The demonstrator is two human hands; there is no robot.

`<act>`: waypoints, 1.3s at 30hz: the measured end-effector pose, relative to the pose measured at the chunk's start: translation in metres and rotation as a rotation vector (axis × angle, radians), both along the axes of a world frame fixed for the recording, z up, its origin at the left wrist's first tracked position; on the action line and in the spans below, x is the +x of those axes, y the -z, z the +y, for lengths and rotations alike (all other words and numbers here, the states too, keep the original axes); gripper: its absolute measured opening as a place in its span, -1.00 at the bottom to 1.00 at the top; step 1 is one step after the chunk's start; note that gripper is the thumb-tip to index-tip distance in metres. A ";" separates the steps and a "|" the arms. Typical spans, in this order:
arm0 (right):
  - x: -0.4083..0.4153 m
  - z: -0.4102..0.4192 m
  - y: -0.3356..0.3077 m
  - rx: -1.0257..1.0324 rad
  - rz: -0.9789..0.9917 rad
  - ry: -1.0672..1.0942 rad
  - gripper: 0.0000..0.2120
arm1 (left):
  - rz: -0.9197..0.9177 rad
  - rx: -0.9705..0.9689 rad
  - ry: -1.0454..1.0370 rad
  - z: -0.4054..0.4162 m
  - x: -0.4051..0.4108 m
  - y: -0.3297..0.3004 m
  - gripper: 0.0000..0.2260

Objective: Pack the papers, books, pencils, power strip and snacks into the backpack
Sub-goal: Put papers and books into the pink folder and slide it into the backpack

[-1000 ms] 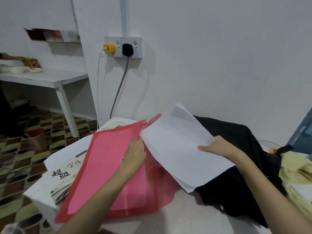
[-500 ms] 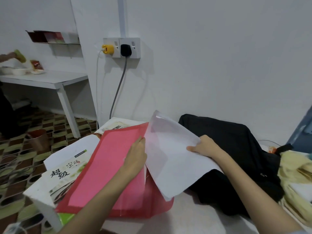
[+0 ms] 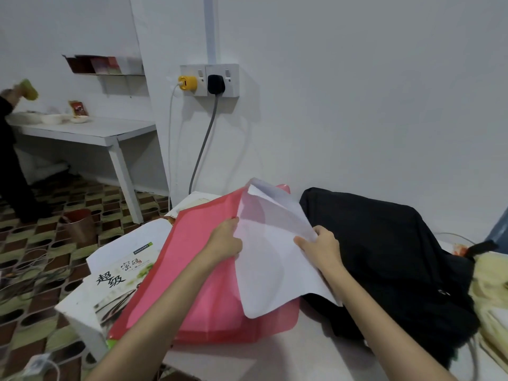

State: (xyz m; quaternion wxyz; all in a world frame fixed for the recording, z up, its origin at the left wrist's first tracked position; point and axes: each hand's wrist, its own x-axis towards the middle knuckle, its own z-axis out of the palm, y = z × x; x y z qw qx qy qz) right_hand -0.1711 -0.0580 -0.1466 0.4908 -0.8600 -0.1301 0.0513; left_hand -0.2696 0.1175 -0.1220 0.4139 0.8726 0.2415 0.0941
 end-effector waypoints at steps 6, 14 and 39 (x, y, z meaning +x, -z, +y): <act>-0.007 0.002 0.002 0.112 -0.157 0.013 -0.89 | 0.123 -0.069 0.115 -0.008 -0.009 -0.010 -0.22; 0.006 -0.002 0.007 0.056 -0.067 0.062 -0.83 | 0.131 -0.254 0.075 -0.006 -0.008 -0.011 -0.21; -0.001 0.038 0.018 0.184 0.584 -0.305 -0.63 | 0.053 0.103 0.188 -0.035 0.015 0.017 -0.25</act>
